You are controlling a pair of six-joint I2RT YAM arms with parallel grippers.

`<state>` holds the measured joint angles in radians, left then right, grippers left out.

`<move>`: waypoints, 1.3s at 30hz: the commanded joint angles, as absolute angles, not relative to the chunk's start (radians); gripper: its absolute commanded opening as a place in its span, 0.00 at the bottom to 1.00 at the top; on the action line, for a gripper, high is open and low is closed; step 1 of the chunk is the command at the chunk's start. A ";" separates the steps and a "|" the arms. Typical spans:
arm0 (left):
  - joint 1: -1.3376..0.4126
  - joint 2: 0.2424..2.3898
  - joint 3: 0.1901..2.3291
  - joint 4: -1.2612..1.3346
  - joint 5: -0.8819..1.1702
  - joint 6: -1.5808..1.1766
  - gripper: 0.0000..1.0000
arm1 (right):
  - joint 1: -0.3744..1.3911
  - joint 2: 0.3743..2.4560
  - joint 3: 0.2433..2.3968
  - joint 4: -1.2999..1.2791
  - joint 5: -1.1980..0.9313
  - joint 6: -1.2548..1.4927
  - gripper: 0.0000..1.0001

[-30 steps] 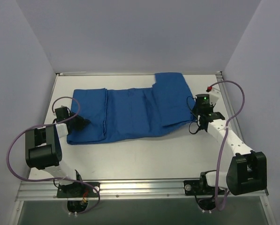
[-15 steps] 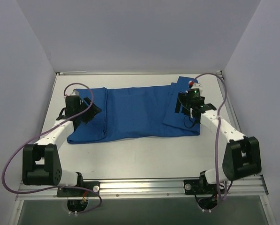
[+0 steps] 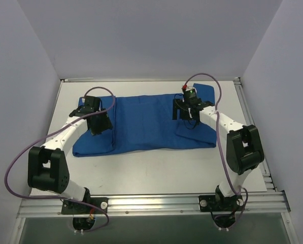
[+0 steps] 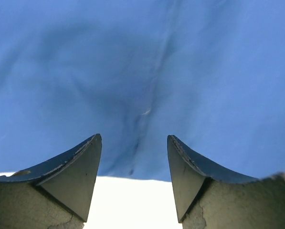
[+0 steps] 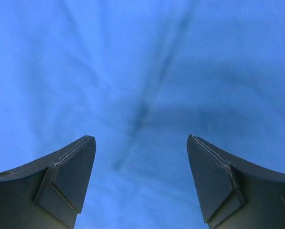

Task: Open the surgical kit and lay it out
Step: Open the surgical kit at the center of the board.

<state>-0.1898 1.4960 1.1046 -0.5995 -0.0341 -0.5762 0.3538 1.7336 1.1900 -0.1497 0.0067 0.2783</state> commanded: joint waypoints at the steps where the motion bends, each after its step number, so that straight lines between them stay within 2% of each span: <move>1: -0.227 1.529 1.152 -0.730 -0.098 -0.538 0.66 | 0.370 1.752 1.265 -0.239 -0.003 0.331 0.79; 2: -0.236 1.540 1.158 -0.741 -0.107 -0.540 0.69 | 0.371 1.767 1.291 -0.254 -0.003 0.336 0.79; 9: -0.291 1.618 1.172 -0.746 -0.167 -0.557 0.73 | 0.379 1.835 1.347 -0.330 0.037 0.327 0.77; 17: -0.330 1.822 1.229 -0.761 -0.294 -0.554 0.69 | 0.380 1.825 1.342 -0.347 0.041 0.318 0.77; 22: -0.336 1.825 1.203 -0.698 -0.278 -0.541 0.66 | 0.380 1.824 1.344 -0.350 0.029 0.316 0.77; 25: -0.333 1.839 1.204 -0.706 -0.278 -0.549 0.56 | 0.382 1.827 1.336 -0.342 0.022 0.319 0.77; 26: -0.333 1.845 1.209 -0.712 -0.279 -0.549 0.47 | 0.382 1.828 1.335 -0.342 0.020 0.318 0.77; 29: -0.330 1.823 1.219 -0.730 -0.287 -0.546 0.35 | 0.382 1.832 1.331 -0.345 0.018 0.314 0.76; 30: -0.328 1.810 1.221 -0.735 -0.287 -0.542 0.25 | 0.382 1.833 1.335 -0.345 0.017 0.311 0.76; 32: -0.324 1.772 1.230 -0.738 -0.290 -0.534 0.18 | 0.382 1.838 1.336 -0.347 0.011 0.305 0.76; 34: -0.315 1.756 1.258 -0.765 -0.294 -0.529 0.04 | 0.382 1.845 1.341 -0.353 0.011 0.301 0.76; 39: -0.275 1.695 1.336 -0.865 -0.311 -0.525 0.02 | 0.379 1.853 1.354 -0.365 0.011 0.285 0.76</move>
<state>-0.3096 1.7912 1.2549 -0.7963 -0.2768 -0.5369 0.3756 1.8515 1.3186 -0.3222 0.0101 0.3050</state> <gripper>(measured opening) 0.056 0.758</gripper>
